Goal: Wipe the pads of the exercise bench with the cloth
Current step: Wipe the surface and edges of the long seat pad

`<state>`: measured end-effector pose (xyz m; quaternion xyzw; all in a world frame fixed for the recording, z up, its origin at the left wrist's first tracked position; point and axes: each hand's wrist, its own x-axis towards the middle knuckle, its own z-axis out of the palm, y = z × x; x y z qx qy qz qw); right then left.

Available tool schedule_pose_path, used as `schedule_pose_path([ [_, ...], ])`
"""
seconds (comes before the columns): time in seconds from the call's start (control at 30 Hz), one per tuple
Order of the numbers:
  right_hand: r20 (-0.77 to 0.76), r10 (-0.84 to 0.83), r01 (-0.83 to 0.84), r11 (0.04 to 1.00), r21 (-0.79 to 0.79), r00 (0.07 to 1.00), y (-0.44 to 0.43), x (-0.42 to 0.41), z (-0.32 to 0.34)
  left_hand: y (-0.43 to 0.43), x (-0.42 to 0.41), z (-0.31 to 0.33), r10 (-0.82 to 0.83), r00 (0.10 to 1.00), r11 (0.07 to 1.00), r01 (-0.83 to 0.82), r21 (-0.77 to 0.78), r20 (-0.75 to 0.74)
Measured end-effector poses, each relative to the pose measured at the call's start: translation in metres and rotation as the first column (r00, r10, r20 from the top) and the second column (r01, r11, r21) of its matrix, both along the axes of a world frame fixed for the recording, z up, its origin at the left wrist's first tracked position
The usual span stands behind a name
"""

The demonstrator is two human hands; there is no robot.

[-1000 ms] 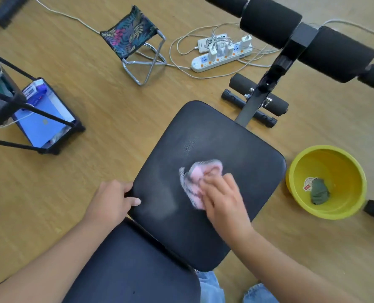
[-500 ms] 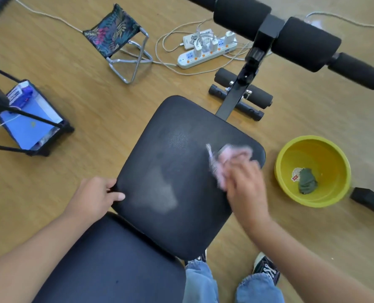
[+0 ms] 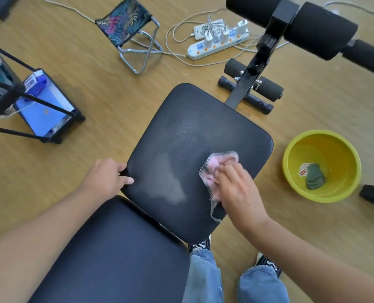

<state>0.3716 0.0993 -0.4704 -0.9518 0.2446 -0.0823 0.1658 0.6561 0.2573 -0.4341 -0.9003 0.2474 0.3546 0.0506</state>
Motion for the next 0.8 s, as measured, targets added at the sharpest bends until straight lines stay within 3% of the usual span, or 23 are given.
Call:
schedule_pose_path([
  [0.07,0.039,0.217,-0.217,0.976,-0.004,0.976,0.048,0.015,0.002,-0.004,0.001,0.001,-0.015,1.000,1.000,0.015,0.013,0.008],
  [0.13,0.100,0.488,-0.488,0.872,-0.027,0.867,0.088,0.029,0.002,-0.006,0.002,0.001,-0.020,1.000,0.999,0.019,0.035,0.008],
  [0.2,0.064,0.617,-0.617,0.786,-0.027,0.784,0.101,0.049,0.000,-0.006,0.001,0.002,-0.034,0.999,0.998,0.035,0.044,-0.006],
  [0.27,0.031,0.539,-0.540,0.839,0.060,0.841,0.090,0.078,-0.002,-0.006,0.001,0.004,-0.017,1.000,0.999,0.018,0.033,-0.021],
  [0.37,-0.056,0.217,-0.206,0.967,0.146,0.975,0.045,0.123,0.009,-0.004,0.002,0.008,-0.008,0.997,1.000,0.008,0.001,-0.077],
  [0.43,-0.066,0.052,-0.044,0.991,0.123,0.996,0.025,0.155,0.018,-0.002,0.004,0.008,0.014,0.995,1.000,-0.016,-0.020,-0.103],
  [0.5,-0.092,0.019,-0.004,0.987,0.159,0.996,0.027,0.185,0.025,-0.001,0.005,0.007,0.011,0.997,0.999,-0.014,-0.036,-0.082],
  [0.57,-0.157,0.175,-0.146,0.973,0.178,0.972,0.042,0.208,0.021,0.001,0.005,0.005,0.001,0.999,0.998,-0.003,-0.055,-0.034],
  [0.67,-0.263,0.523,-0.532,0.846,0.043,0.811,0.054,0.221,0.012,0.004,0.005,0.004,-0.001,1.000,0.997,0.003,-0.072,0.029],
  [0.73,-0.285,0.617,-0.646,0.763,-0.012,0.734,0.042,0.224,0.005,0.005,0.006,0.001,0.019,1.000,0.997,-0.017,-0.077,0.025],
  [0.8,-0.313,0.616,-0.671,0.733,-0.107,0.723,0.017,0.226,0.002,0.006,0.006,0.000,0.049,0.998,0.995,-0.051,-0.090,-0.025],
])
